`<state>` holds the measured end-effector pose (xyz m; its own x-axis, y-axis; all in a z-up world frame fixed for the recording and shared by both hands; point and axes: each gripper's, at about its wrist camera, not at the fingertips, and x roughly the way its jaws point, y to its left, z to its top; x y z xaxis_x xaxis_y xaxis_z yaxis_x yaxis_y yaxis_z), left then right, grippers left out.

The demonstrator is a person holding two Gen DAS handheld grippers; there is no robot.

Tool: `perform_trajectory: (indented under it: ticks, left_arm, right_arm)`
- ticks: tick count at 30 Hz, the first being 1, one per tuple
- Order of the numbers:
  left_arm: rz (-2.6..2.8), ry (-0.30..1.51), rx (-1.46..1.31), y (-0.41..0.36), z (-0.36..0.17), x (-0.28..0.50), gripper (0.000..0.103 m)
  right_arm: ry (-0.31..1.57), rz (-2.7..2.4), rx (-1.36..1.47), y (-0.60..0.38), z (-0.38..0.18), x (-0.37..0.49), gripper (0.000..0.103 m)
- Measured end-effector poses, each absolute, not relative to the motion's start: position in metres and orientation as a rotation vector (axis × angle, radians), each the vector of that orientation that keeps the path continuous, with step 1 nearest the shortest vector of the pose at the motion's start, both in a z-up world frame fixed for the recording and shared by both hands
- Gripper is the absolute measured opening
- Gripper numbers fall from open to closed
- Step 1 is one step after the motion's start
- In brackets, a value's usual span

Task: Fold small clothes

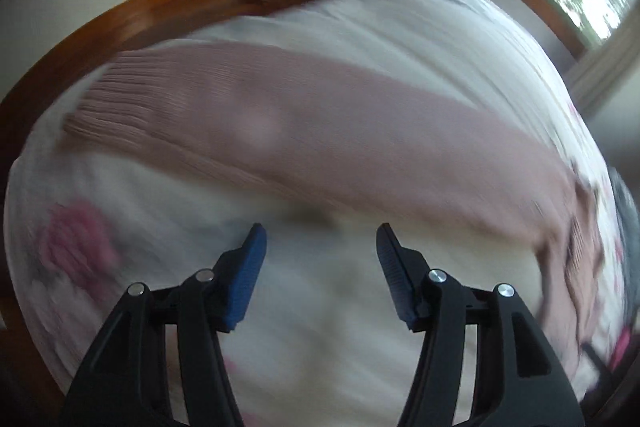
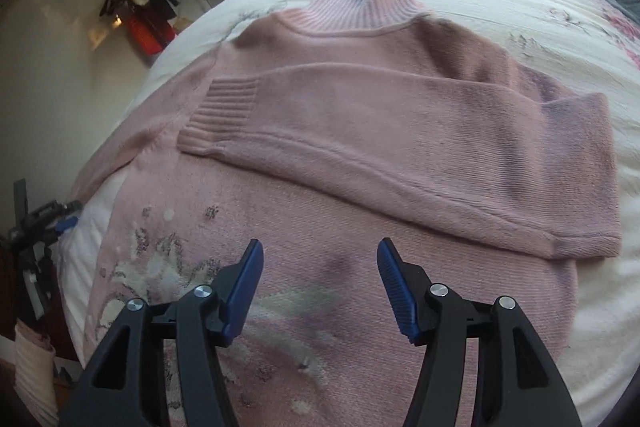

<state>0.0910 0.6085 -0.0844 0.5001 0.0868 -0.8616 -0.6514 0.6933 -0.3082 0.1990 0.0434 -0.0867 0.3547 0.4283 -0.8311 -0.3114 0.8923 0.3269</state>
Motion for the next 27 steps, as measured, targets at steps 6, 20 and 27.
perform_trajectory:
  ticks: [6, 20, 27]
  left_arm:
    - [0.446, 0.806, -0.896, 0.659, -0.089, 0.088, 0.055]
    - [0.517, 0.703, -0.922, 0.681, -0.078, 0.078, 0.013]
    - [0.367, 0.647, -0.756, 0.609, -0.019, 0.104, 0.01]
  right_arm:
    - [1.124, 0.449, 0.093, 0.047, -0.091, 0.2, 0.06]
    - [1.14, 0.411, 0.112, 0.032, -0.101, 0.195, 0.06]
    - [1.125, 0.395, 0.119, 0.015, -0.097, 0.186, 0.061]
